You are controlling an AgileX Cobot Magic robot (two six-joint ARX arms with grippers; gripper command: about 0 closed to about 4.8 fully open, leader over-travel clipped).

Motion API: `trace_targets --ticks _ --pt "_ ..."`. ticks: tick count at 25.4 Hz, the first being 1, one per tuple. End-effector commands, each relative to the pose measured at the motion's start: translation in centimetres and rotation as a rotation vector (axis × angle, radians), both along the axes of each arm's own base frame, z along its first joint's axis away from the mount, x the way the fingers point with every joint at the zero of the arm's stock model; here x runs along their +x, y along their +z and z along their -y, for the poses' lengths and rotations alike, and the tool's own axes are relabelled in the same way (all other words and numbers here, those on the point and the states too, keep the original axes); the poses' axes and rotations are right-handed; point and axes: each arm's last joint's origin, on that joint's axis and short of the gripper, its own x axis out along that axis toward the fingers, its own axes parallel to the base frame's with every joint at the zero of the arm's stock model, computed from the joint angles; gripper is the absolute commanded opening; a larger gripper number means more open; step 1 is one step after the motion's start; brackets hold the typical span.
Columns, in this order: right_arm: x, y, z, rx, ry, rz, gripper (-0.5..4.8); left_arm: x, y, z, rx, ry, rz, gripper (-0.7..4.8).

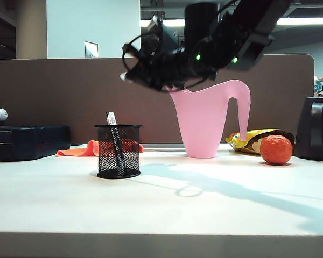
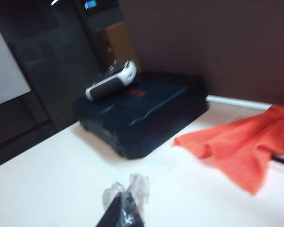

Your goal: Pick up a few water-based pens and put them in the pen basket.

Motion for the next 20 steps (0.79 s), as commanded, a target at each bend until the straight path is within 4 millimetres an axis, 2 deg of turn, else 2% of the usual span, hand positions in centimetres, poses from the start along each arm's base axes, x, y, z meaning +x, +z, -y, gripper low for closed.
trace_targets --ticks 1,12,14,20 --pt "-0.2 2.8 2.4 -0.114 -0.146 0.003 -0.04 0.0 0.1 0.0 0.004 0.001 0.005 -0.04" --pt "-2.7 7.5 10.8 -0.424 -0.259 -0.159 -0.04 0.0 0.1 0.0 0.004 0.005 0.005 -0.05" --pt "-4.1 8.8 13.9 -0.463 -0.274 -0.195 -0.04 0.1 0.0 -0.1 0.011 0.054 0.005 -0.05" --pt "-7.8 10.5 18.3 -0.435 -0.386 -0.170 -0.04 0.3 0.0 -0.6 0.033 0.218 0.006 -0.05"
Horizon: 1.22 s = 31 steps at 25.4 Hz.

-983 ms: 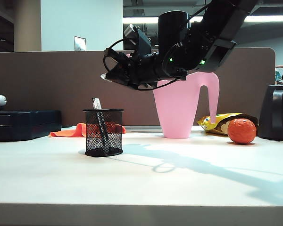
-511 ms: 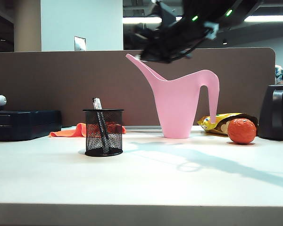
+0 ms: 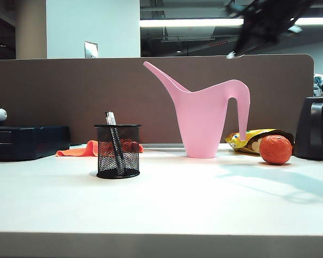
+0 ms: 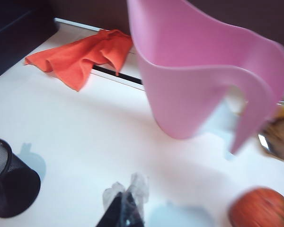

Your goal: Pick up a few water-based pens and put them in the pen basket.

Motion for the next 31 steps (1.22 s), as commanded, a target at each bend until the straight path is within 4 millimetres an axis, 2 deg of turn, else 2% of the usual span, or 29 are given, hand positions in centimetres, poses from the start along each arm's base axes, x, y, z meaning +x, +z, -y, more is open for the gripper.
trace_targets --ticks 1,2,4,7,17,20,25,31 --pt "-2.4 1.1 2.0 0.005 -0.044 0.061 -0.04 0.1 0.1 -0.3 0.019 0.120 0.007 -0.05" --pt "-3.2 1.1 2.5 0.002 -0.069 0.071 -0.04 0.2 0.1 -0.4 0.023 0.149 0.006 -0.05" --pt "-6.4 0.6 4.3 -0.028 -0.156 0.121 -0.04 0.2 0.1 -0.6 0.032 0.219 0.007 -0.05" --pt "-9.7 -0.8 5.6 -0.023 -0.207 0.174 -0.04 0.2 0.1 -0.6 0.033 0.221 0.007 -0.04" --pt "-15.8 -5.4 7.6 0.062 -0.322 0.206 -0.04 0.2 0.1 -0.6 0.033 0.223 0.007 -0.04" --pt "-18.6 -7.6 8.3 0.049 -0.365 0.270 -0.04 0.2 0.1 -0.6 0.033 0.222 0.007 -0.05" --pt "-20.9 -10.2 8.1 0.055 -0.357 0.352 -0.04 0.2 0.1 -0.6 0.033 0.221 0.009 -0.05" --pt "-23.1 -14.3 8.0 0.072 -0.362 0.462 -0.04 0.2 0.4 -0.6 0.028 0.221 0.038 -0.05"
